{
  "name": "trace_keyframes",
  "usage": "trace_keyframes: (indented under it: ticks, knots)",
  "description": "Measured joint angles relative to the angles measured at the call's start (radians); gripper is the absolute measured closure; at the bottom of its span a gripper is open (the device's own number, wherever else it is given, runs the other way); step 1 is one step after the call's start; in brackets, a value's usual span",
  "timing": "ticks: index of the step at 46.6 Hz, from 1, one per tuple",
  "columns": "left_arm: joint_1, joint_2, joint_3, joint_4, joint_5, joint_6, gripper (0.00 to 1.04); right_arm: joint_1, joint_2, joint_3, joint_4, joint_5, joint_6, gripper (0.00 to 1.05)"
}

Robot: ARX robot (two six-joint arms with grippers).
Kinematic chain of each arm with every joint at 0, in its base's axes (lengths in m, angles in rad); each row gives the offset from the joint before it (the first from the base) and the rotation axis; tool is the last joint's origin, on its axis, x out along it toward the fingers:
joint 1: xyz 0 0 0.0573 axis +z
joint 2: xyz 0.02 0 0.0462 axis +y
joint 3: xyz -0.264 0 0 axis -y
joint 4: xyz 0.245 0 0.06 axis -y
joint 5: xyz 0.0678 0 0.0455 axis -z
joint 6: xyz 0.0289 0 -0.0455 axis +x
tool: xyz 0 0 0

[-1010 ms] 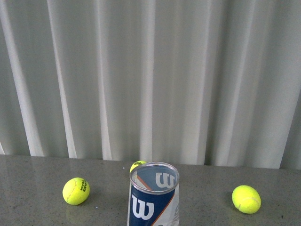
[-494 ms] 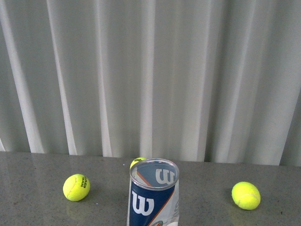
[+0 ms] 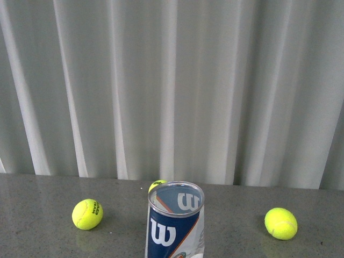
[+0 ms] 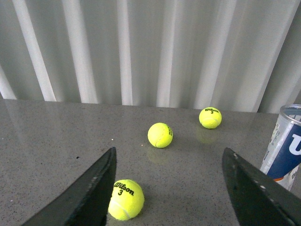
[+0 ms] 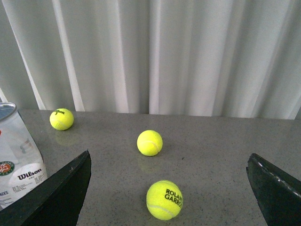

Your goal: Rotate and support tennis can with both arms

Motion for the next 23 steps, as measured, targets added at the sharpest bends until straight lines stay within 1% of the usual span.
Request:
trace_keyframes:
  ticks: [4, 7, 8, 10, 23]
  knots:
    - [0.0, 0.0, 0.0, 0.0, 0.0, 0.0, 0.21, 0.0, 0.0, 0.0, 0.0, 0.0, 0.0, 0.07]
    - [0.0, 0.0, 0.0, 0.0, 0.0, 0.0, 0.06, 0.0, 0.0, 0.0, 0.0, 0.0, 0.0, 0.07]
    - [0.0, 0.0, 0.0, 0.0, 0.0, 0.0, 0.05, 0.0, 0.0, 0.0, 0.0, 0.0, 0.0, 0.07]
    - [0.0, 0.0, 0.0, 0.0, 0.0, 0.0, 0.07, 0.0, 0.0, 0.0, 0.0, 0.0, 0.0, 0.07]
    - [0.0, 0.0, 0.0, 0.0, 0.0, 0.0, 0.07, 0.0, 0.0, 0.0, 0.0, 0.0, 0.0, 0.07]
